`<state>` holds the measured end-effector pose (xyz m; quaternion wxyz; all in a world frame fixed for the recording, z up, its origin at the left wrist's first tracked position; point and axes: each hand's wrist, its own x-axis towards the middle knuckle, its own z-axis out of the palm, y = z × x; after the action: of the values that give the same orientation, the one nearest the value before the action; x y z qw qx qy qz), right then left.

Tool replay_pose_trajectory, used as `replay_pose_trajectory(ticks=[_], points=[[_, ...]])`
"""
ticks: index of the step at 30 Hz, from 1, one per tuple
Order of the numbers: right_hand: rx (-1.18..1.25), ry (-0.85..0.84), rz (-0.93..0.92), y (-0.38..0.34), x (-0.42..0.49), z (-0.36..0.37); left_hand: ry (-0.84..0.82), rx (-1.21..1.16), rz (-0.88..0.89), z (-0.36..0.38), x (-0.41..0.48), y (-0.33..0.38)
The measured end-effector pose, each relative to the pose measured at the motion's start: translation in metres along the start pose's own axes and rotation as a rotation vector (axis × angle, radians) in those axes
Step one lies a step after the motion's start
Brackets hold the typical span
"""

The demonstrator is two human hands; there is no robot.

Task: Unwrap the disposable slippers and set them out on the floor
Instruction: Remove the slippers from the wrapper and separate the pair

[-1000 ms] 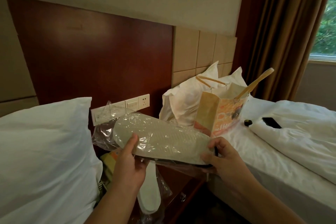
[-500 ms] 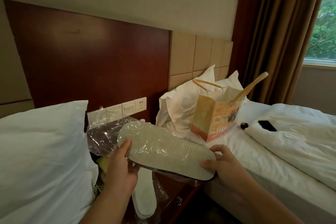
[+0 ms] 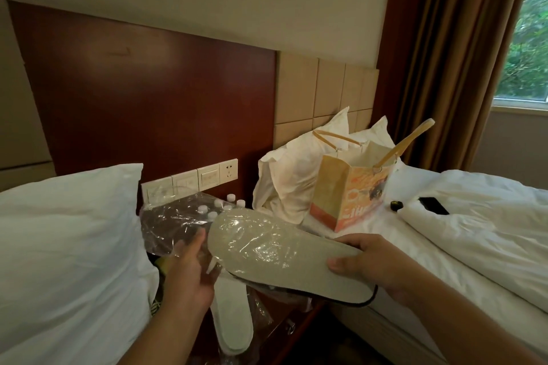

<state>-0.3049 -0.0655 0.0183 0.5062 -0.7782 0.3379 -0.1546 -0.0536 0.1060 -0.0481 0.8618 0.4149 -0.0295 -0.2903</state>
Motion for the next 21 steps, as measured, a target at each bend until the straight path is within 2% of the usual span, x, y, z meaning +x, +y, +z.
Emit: replay_pose_trajectory(ticks=[3,10,15,21], points=[[0.048,0.02,0.03,0.005,-0.001,-0.002,-0.104,0.058,-0.118,-0.002,-0.003,0.004],[0.005,0.051,0.091,0.012,0.005,0.01,-0.128,0.116,-0.267,0.01,-0.022,-0.037],[-0.097,0.035,0.086,0.019,0.006,-0.002,-0.002,0.069,-0.209,0.006,-0.006,-0.029],[-0.27,-0.056,0.107,0.015,0.01,0.004,-0.07,0.113,-0.193,0.011,-0.004,-0.033]])
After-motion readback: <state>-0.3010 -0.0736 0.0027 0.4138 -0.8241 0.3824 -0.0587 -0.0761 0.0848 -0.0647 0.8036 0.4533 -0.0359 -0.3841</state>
